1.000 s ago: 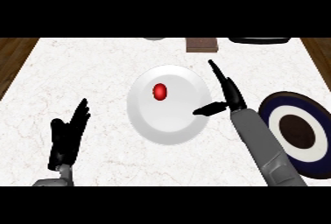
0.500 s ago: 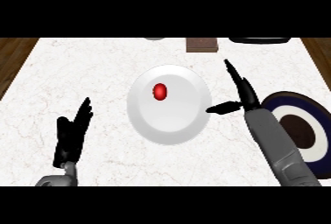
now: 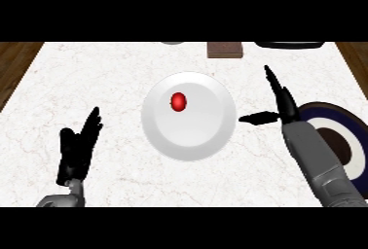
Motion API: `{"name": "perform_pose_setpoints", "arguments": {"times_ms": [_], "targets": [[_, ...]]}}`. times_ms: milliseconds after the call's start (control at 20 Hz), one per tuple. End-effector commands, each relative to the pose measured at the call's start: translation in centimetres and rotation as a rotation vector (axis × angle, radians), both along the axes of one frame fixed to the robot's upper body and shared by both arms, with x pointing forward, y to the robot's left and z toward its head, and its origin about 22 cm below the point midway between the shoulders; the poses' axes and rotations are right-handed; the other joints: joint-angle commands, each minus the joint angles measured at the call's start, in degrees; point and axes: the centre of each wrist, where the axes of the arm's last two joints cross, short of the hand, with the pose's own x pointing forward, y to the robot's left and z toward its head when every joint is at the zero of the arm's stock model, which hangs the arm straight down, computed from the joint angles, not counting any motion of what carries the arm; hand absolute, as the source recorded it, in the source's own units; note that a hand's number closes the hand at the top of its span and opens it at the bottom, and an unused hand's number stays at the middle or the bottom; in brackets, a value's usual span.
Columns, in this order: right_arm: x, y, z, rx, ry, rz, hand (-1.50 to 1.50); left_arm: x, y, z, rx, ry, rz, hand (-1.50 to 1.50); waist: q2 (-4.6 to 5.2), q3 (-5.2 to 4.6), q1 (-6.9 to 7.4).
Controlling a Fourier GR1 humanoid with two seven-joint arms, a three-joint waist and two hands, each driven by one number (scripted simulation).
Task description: Pick the tomato from the plate and place it in the plate
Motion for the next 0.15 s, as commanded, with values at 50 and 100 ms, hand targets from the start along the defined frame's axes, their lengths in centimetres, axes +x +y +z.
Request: {"name": "perform_pose_setpoints", "arguments": {"times_ms": [50, 100], "targets": [[0.0, -2.1, 0.4, -0.041, -0.001, -0.021, -1.5, 0.7, -0.4, 0.0, 0.003, -0.011, -0.018, 0.0, 0.13, 0.02, 0.15], [-0.5, -3.7, 0.1, -0.044, 0.008, -0.043, -1.5, 0.7, -1.1, -0.9, -0.003, -0.016, -0.002, 0.0, 0.27, 0.03, 0.32]]}}
